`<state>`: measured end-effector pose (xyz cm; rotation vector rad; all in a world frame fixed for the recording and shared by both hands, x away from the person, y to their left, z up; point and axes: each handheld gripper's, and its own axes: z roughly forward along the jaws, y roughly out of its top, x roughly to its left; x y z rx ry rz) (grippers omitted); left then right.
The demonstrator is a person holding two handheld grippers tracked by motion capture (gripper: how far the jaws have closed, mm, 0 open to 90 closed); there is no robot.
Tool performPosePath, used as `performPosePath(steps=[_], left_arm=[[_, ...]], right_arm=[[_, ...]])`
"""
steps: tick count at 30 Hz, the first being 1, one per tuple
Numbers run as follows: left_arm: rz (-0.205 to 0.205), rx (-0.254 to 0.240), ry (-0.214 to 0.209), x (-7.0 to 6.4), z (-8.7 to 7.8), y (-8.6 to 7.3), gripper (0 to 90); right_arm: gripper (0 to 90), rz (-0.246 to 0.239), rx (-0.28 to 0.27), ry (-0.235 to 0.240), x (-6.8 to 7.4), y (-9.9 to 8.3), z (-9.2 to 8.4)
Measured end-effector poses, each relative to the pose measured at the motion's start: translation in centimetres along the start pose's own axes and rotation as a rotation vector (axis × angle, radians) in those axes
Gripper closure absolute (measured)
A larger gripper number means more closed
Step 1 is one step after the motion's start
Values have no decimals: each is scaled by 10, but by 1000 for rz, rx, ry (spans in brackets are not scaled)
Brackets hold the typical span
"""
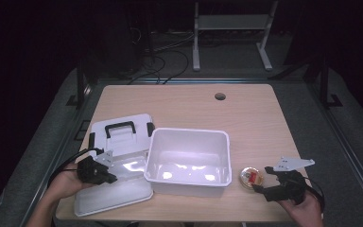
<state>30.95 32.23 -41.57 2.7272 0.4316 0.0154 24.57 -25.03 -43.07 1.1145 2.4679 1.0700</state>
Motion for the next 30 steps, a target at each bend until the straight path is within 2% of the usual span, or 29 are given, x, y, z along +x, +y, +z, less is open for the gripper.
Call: performPosePath(steps=[3,7,10,11,12,15,18,21,24,25,28,29,30], left_arm=[[-10,-3,-5,0,3,-2,890],[-24,-31,-1,0,0,-4,863],[-26,-41,30,-3,-6,-3,822],[-30,-74,41,-5,-10,-2,791],[-30,-74,41,-5,-10,-2,775],[-34,-92,70,-7,-14,0,747],[-46,-109,76,-7,-17,0,741],[-66,-155,91,-9,-21,1,709],[-79,-152,105,-10,-21,2,682],[-83,-150,113,-11,-20,2,656],[-100,-182,115,-12,-19,1,634],[-104,-185,118,-12,-19,1,585],[-104,-186,125,-12,-19,1,585]], right_arm=[[174,-1,5,2,0,0,1],[174,-5,11,1,2,1,2],[174,-12,20,0,3,1,3],[173,-21,27,0,5,2,3],[173,-21,27,0,5,2,3],[164,-29,44,-3,6,4,3],[153,-37,56,-6,6,5,3],[143,-50,85,-8,3,9,2],[142,-52,101,-5,2,11,2],[142,-57,124,-10,0,12,4],[142,-71,152,-12,0,13,7],[142,-77,179,-11,-1,16,10],[142,-77,179,-11,-1,16,10]])
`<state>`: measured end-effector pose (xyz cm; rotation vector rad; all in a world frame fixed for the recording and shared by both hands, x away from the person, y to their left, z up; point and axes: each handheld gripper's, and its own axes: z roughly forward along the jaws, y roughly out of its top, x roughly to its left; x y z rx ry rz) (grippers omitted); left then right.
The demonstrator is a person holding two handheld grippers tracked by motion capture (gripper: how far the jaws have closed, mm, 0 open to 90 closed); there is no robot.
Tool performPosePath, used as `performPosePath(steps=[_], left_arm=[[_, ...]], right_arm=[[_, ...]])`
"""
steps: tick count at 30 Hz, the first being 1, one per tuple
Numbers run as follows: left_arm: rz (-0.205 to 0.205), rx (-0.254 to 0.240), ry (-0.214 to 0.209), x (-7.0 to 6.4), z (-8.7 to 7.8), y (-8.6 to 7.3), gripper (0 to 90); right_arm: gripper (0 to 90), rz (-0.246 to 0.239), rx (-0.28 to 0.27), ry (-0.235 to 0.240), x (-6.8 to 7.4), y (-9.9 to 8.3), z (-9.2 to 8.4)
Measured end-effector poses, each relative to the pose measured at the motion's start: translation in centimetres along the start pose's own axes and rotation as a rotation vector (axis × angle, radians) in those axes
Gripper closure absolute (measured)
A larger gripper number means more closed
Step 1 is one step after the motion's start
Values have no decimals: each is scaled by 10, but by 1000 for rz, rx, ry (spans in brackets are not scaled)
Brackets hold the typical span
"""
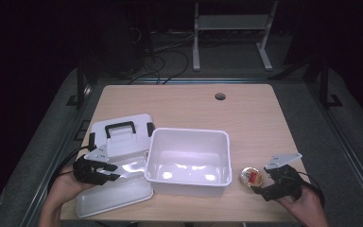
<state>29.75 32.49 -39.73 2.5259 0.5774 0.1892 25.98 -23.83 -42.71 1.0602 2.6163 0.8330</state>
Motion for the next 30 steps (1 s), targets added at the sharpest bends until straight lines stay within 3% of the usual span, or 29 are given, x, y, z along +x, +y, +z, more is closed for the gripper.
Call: performPosePath(steps=[1,11,21,30], left_arm=[[5,-34,5,-2,-1,-1,560],[-11,-47,38,-2,0,1,357],[-11,-55,47,-3,1,-1,289],[-14,-62,45,-3,0,-2,283]], right_arm=[[142,-11,31,4,-1,4,3],[140,-40,159,23,-5,19,21],[156,-70,253,28,-7,34,41],[197,-72,266,56,-8,34,43]])
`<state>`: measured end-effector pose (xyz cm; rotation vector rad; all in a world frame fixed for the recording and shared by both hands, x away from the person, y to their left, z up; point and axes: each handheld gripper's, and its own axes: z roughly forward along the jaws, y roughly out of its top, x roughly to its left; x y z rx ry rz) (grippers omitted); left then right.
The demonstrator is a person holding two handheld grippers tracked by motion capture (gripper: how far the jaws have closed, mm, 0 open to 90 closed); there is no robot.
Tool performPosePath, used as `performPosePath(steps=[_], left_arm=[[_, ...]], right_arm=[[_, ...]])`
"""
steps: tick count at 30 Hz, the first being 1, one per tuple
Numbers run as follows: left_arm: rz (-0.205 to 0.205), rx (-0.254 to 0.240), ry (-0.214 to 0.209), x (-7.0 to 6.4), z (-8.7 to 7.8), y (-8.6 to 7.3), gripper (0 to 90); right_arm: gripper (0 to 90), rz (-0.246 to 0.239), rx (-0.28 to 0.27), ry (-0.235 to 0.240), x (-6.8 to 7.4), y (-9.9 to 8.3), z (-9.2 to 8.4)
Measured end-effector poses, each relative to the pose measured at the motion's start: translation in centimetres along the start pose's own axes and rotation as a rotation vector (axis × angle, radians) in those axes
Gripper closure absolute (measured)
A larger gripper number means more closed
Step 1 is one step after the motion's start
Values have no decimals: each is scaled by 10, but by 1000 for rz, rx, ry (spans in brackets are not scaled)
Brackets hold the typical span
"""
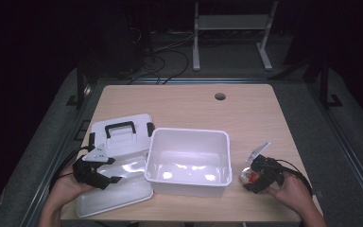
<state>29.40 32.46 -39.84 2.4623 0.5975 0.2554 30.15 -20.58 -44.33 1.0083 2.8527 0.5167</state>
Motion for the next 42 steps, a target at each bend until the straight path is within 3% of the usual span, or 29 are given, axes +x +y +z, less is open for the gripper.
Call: performPosePath(steps=[9,20,30,42], left_arm=[[-7,-9,-2,-1,0,-2,267],[-20,-4,-8,-1,2,-3,219],[-35,-12,-7,-1,0,-5,193],[-40,-19,-15,-1,0,-6,177]], right_arm=[[200,-52,19,14,-3,-5,-8],[200,-121,-18,18,-10,-5,-41],[200,-160,-31,9,-11,8,-72],[200,-233,-23,-6,0,35,-104]])
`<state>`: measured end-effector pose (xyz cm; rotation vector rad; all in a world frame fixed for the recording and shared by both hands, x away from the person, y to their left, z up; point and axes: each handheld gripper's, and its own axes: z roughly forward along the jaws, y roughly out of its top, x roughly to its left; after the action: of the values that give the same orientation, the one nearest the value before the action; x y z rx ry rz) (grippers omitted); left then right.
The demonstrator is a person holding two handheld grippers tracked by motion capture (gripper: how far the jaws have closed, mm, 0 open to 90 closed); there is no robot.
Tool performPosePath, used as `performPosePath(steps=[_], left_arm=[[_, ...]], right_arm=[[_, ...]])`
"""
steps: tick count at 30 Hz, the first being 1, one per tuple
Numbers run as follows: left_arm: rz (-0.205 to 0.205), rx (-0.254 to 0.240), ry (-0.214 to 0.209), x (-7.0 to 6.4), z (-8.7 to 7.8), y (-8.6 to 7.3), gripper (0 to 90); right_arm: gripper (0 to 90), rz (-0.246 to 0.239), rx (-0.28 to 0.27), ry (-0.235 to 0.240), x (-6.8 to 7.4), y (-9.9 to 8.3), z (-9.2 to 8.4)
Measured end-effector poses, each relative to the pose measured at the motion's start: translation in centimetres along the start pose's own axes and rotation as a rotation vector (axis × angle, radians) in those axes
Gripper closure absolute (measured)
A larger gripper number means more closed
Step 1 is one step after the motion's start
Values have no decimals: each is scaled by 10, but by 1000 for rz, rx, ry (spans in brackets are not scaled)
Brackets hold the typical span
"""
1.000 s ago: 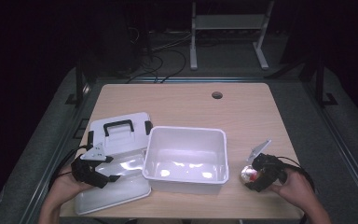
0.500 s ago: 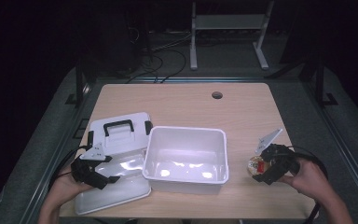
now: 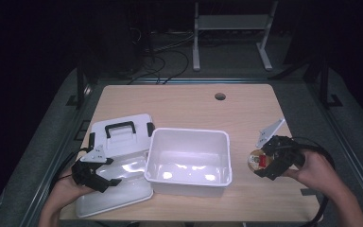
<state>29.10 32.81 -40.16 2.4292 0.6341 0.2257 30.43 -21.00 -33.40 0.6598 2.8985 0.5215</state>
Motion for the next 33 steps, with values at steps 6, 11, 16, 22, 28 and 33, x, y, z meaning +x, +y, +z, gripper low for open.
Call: performPosePath(steps=[6,11,16,22,28,33], left_arm=[[-1,-4,1,0,-1,0,176],[-5,-9,-3,1,-2,-1,172],[-3,-8,-4,1,-2,-1,172],[-7,-15,-6,2,-3,-1,171],[-8,-20,-8,2,-3,-1,167],[-10,-22,-10,2,-3,-2,167]], right_arm=[[201,-26,8,9,1,12,-8],[201,-53,42,17,0,25,-12],[201,-63,68,14,-2,32,-16],[201,-76,73,13,-2,42,-22],[201,-89,77,20,0,50,-21],[200,-109,73,22,2,61,-23]])
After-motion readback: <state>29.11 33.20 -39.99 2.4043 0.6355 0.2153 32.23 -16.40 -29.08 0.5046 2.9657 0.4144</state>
